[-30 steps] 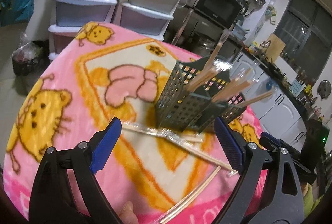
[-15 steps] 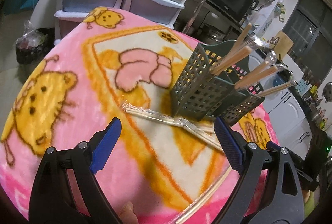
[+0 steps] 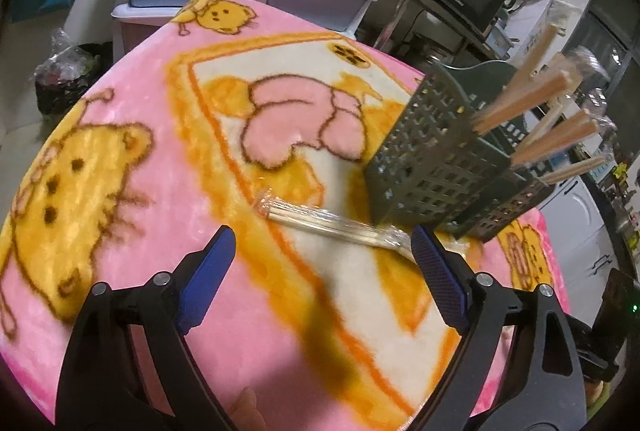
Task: Organize utensils
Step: 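Withdraw both tools from the caddy toward the remaining chopsticks, then close the left tool on a wrapped chopstick pair while the right tool grasps another pair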
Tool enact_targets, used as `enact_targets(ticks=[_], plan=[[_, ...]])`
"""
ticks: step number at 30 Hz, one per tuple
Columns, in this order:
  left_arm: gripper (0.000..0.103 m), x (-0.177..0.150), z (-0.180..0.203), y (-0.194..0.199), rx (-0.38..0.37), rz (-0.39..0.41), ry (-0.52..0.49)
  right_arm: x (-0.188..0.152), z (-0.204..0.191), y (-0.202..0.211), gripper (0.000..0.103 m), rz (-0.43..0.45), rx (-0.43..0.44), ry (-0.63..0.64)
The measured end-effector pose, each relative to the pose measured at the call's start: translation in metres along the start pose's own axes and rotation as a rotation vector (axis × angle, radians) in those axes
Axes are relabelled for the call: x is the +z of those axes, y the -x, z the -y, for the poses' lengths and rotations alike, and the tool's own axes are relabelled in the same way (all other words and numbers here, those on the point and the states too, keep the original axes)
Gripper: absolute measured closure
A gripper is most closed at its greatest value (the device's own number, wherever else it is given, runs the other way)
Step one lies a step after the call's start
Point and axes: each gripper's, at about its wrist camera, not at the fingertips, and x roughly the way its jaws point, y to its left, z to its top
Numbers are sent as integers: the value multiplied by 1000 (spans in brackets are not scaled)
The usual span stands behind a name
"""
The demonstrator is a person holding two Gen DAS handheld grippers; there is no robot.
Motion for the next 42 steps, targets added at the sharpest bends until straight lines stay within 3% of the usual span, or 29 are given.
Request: enact_targets(ticks=[4,8,19,32,42], plan=[[26,4,-5,-12,5,-19,3,-3,5,-5,62,-14,15,-18],[39,6,-11,-25,12,-40,14,-3,7,-7,63,-16,28,-19],[49,13,-21,-40,-1,-58,59,-1,10,-6,95,-20,57,-22],[95,19,-26,-46,40,-58,48,19,-3,24,99,78,73,22],[101,20,-8,-18,-11,2,12,43,-32,37,100,132,87,115]])
